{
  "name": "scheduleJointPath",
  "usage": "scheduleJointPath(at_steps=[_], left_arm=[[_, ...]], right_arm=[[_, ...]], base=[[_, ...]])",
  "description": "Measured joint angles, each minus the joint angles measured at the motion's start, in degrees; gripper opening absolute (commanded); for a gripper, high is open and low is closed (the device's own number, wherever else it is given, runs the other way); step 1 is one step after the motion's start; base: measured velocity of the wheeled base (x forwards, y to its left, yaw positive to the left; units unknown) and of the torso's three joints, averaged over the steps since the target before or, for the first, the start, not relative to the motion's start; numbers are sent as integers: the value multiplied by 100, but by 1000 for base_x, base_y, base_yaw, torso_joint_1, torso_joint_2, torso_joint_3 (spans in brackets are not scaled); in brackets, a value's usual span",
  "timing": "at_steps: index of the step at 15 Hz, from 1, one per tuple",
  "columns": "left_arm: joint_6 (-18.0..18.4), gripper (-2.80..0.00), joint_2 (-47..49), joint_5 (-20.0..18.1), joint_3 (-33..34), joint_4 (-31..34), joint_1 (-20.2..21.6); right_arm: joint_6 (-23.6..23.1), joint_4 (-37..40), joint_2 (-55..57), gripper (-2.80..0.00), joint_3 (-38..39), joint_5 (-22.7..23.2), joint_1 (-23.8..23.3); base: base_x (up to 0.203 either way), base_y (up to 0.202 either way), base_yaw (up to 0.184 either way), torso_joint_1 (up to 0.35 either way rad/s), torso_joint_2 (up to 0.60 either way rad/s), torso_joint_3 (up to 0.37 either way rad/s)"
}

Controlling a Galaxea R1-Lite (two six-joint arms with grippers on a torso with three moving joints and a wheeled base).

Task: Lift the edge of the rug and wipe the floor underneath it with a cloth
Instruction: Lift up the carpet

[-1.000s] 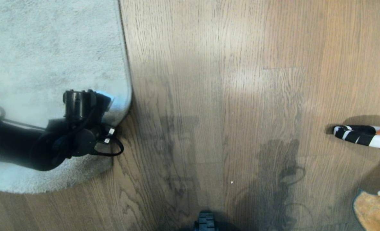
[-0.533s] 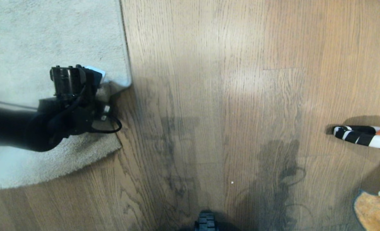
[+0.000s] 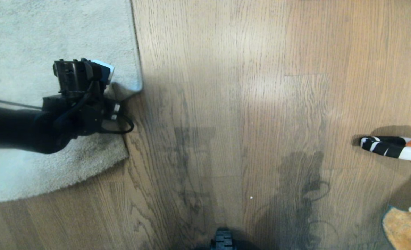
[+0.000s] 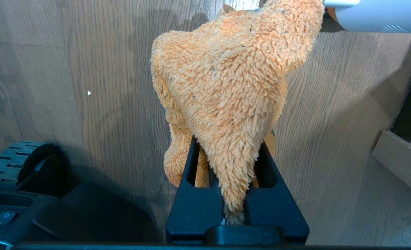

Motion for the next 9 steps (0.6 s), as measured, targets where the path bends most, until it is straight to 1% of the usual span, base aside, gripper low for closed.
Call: scheduleJointPath(at_steps=[2,4,5,6,7,9], left_arm=[[-13,0,-22,202,-9,104,-160],[-13,0,-39,230,11,228,-294],[28,0,-53,233,17,307,-321],[146,0,-88,243,22,398,-353],[268,0,-120,313,23,493,-386],[332,0,-169,472,58,628,-482]], right_arm=[[-2,2,0,-280,0,1,0],[-2,2,0,-280,0,1,-2],[-2,4,0,-280,0,-4,-2],[-2,0,0,-280,0,-2,-5],[-4,2,0,-280,0,-2,-2],[-2,2,0,-280,0,1,0]], base=[[0,0,0,0,0,0],[0,0,0,0,0,0],[0,0,0,0,0,0],[0,0,0,0,0,0],[0,0,0,0,0,0],[0,0,0,0,0,0]])
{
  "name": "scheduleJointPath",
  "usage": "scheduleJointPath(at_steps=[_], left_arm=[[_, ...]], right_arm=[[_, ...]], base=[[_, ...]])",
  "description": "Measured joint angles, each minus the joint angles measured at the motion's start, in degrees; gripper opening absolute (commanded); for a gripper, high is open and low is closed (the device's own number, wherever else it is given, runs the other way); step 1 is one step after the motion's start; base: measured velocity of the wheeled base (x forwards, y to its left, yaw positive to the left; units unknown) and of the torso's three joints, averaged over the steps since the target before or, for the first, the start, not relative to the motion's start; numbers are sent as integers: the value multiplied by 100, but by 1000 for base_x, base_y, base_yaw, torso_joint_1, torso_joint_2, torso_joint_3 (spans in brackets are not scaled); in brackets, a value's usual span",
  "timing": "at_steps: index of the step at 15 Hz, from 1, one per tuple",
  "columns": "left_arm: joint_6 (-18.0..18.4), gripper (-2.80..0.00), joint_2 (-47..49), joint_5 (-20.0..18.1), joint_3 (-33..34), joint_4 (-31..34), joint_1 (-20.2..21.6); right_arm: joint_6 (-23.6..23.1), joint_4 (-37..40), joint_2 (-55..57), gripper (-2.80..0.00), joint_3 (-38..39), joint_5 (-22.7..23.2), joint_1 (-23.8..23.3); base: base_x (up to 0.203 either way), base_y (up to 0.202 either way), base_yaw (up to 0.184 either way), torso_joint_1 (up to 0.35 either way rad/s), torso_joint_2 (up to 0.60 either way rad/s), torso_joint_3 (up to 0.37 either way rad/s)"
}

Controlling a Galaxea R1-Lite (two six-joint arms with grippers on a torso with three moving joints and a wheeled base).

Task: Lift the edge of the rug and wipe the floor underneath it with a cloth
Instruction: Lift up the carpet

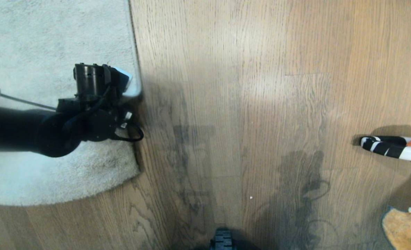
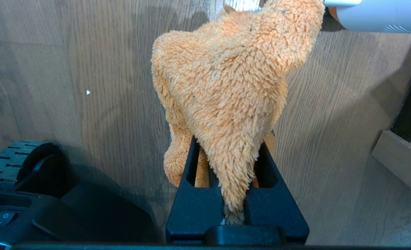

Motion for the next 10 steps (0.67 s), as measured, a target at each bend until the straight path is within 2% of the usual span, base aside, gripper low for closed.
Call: scheduleJointPath(at_steps=[10], left_arm=[[-11,0,-223,79,1257,37,-277]], right_arm=[[2,-2,0,-280,0,-3,0]], base=[[0,0,0,0,0,0]])
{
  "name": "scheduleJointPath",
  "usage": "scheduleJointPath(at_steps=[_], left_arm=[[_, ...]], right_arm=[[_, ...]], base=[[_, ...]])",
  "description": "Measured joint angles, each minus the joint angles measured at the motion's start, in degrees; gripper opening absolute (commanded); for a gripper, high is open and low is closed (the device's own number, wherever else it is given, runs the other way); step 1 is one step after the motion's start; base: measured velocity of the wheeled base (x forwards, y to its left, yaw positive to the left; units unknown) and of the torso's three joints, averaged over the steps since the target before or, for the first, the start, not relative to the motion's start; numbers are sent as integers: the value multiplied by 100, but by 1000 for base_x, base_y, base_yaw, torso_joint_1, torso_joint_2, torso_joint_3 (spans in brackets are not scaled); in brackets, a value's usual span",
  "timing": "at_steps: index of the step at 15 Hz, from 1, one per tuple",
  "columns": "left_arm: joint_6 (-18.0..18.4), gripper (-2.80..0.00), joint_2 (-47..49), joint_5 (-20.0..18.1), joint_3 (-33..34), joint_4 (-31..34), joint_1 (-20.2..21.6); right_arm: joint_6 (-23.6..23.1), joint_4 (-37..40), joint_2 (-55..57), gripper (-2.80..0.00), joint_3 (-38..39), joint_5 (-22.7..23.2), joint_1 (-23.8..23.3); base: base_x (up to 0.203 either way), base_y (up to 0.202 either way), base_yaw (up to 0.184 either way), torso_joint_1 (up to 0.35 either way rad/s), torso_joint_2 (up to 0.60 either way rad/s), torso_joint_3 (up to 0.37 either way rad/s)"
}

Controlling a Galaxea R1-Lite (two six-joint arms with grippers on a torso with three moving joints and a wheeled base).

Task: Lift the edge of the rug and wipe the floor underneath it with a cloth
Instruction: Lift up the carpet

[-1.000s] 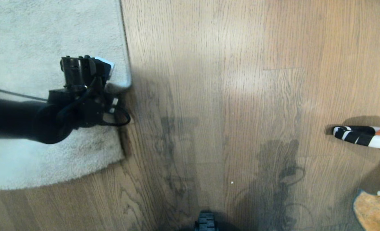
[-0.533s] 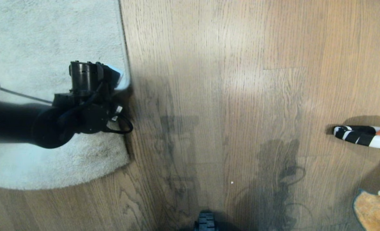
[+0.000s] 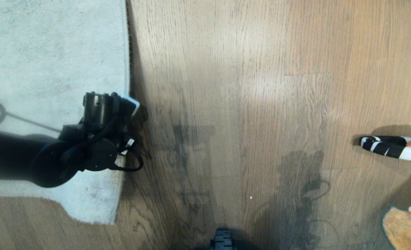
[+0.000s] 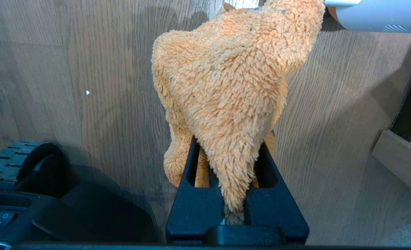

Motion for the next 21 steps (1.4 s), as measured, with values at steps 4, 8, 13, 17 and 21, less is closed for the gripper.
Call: scheduleJointPath(at_steps=[4,8,13,17,21], left_arm=[[21,0,-4,7,389,-6,-50],[61,0,-4,13,394,16,-153],[99,0,-17,115,337,25,-394],[117,0,5,333,418,50,-668],[368,0,46,339,606,17,-728]], right_arm=[[1,4,0,-280,0,0,-2],[-2,2,0,-280,0,2,-2],[-1,1,0,-280,0,2,0],[-2,0,0,-280,0,1,2],[-2,-2,0,-280,0,2,-5]], base=[[0,0,0,0,0,0],[0,0,0,0,0,0],[0,0,0,0,0,0],[0,0,0,0,0,0],[0,0,0,0,0,0]])
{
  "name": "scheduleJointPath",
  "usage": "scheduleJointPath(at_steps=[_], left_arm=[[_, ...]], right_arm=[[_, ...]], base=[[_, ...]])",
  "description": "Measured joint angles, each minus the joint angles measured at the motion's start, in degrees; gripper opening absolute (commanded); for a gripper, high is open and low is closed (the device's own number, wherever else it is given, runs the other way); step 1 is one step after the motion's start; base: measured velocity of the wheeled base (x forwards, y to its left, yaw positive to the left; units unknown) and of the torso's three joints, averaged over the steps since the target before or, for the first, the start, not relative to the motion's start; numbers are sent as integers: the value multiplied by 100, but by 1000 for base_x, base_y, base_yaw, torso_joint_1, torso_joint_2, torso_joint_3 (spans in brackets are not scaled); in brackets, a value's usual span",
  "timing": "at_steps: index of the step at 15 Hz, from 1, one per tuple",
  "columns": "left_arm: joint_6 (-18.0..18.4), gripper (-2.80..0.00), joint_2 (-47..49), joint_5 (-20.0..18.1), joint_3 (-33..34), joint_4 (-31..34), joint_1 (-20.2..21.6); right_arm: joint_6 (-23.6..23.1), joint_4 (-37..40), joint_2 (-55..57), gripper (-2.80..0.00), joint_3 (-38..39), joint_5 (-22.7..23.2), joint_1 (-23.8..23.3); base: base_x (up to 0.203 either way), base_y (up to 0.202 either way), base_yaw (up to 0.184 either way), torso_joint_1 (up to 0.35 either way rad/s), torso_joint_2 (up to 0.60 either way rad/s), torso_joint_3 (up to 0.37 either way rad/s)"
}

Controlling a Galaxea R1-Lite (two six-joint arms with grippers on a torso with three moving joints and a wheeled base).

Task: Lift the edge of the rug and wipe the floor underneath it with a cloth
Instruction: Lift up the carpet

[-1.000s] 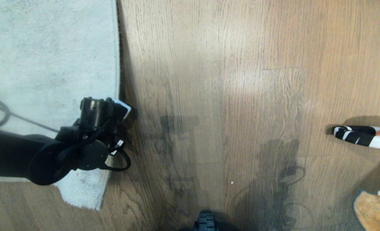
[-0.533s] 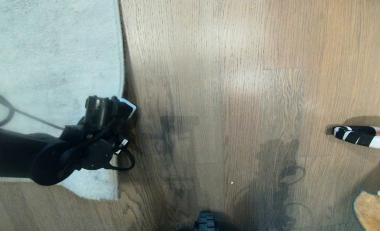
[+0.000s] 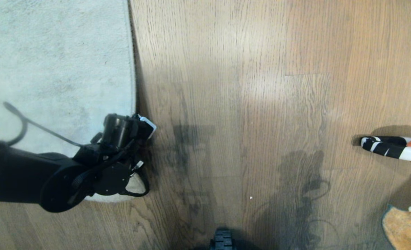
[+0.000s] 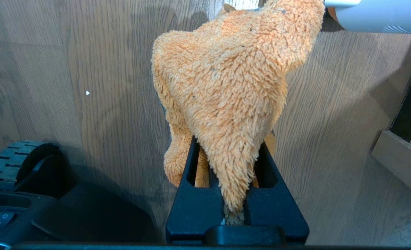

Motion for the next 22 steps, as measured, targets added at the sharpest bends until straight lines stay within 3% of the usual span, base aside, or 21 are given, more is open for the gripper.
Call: scheduleJointPath(at_steps=[3,8,11,16,20,22], left_arm=[[94,0,6,58,197,5,44],[633,0,2,266,249,-10,122],[1102,0,-15,498,171,-173,110],[2145,0,67,616,179,-1369,53],[2121,0,294,669,295,-1931,-160],[2107,0,356,916,342,-1944,-318]], right_arm=[[0,2,0,-280,0,0,2],[1,4,0,-280,0,-2,5],[0,3,0,-280,0,-1,5],[1,4,0,-280,0,-1,5],[1,6,0,-280,0,2,2],[0,6,0,-280,0,0,0]], base=[[0,0,0,0,0,0],[0,0,0,0,0,0],[0,0,0,0,0,0],[0,0,0,0,0,0],[0,0,0,0,0,0],[0,0,0,0,0,0]])
